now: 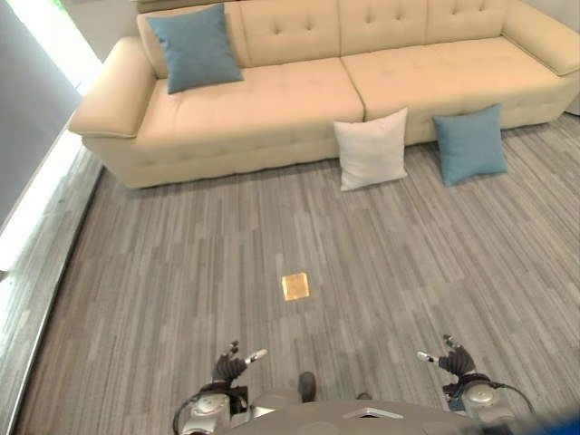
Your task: Pick up all the scattered cushions and arrange them neatly on the sofa.
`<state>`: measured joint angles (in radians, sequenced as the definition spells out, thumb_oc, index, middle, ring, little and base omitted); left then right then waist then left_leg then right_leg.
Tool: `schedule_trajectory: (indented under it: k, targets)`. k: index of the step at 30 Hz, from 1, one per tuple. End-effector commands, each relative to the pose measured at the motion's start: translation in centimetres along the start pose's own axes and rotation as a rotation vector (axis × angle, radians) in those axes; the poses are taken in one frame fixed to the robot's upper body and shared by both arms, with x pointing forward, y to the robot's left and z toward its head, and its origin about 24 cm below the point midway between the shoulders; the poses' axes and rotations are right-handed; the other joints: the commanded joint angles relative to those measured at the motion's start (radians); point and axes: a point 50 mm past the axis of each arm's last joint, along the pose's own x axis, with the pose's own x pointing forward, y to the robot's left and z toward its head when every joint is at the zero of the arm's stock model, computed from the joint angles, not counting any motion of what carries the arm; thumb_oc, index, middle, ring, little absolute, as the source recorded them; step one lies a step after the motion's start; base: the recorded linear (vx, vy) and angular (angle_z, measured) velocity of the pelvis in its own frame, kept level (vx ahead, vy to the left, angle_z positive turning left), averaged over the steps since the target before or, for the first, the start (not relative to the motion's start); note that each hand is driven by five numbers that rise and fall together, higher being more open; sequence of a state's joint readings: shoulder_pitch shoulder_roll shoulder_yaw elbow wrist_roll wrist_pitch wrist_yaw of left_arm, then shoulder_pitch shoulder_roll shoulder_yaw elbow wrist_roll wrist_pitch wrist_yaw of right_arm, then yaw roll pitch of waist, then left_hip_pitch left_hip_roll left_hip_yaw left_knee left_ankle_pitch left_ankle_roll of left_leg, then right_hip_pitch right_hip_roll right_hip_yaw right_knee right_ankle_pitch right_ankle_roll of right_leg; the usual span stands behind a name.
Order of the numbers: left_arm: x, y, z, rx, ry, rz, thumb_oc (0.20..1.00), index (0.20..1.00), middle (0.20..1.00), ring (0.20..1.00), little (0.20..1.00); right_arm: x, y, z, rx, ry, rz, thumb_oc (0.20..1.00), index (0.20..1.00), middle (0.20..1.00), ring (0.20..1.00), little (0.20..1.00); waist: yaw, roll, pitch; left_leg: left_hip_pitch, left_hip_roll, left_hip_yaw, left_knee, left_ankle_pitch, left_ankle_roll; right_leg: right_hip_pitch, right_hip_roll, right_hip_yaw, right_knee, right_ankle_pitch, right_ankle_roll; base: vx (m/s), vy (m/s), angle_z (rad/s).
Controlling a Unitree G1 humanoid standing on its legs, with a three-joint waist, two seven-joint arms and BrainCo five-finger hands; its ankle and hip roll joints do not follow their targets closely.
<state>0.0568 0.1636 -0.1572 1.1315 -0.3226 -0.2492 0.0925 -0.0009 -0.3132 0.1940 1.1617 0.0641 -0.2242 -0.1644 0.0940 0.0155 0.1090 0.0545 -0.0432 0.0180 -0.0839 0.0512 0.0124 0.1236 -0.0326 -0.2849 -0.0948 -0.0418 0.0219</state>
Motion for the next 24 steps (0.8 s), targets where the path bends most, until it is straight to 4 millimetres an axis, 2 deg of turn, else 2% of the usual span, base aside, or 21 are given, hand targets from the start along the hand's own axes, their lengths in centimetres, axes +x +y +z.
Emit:
schedule_trajectory:
  k: [1,7,21,24]
  targets:
    - [0.7,-1.4,1.4,-0.002,-0.024,-0.032,1.000,1.000,1.000,1.000,1.000,0.6,0.2,2.3,-0.011,-0.076,0.011,1.000,1.000,1.000,1.000,1.000,0.001,-0.030,0.004,0.007,0.018,-0.038,0.005,-0.020,-0.062,-0.035,-0.065,-0.029,0.008,0.055,0.102,0.00,0.000,0.00]
    - [0.6,-1.3,0.5,0.018,0.018,-0.033,1.000,1.000,1.000,1.000,1.000,0.6,0.8,1.8,0.007,-0.046,0.035,1.000,1.000,1.000,1.000,1.000,-0.004,-0.034,0.008,0.008,0.026,-0.038,0.010,-0.021,-0.066,-0.033,-0.058,-0.028,0.008,0.048,0.097,0.02,-0.042,-0.01]
    - [0.6,-1.1,0.2,0.036,0.045,-0.017,1.000,1.000,1.000,1.000,1.000,0.6,1.4,1.8,0.010,-0.035,0.048,1.000,1.000,1.000,1.000,1.000,-0.001,-0.037,0.006,0.001,0.036,-0.034,0.014,-0.016,-0.075,-0.040,-0.050,-0.030,0.008,0.042,0.094,0.00,-0.016,-0.01]
    - [0.4,-0.8,-0.5,0.023,0.075,-0.007,1.000,1.000,1.000,1.000,1.000,0.5,1.6,1.5,0.019,-0.022,0.048,1.000,1.000,1.000,1.000,1.000,-0.004,-0.039,0.006,0.003,0.039,-0.035,0.016,-0.017,-0.078,-0.037,-0.048,-0.032,0.008,0.041,0.090,0.02,-0.036,0.04]
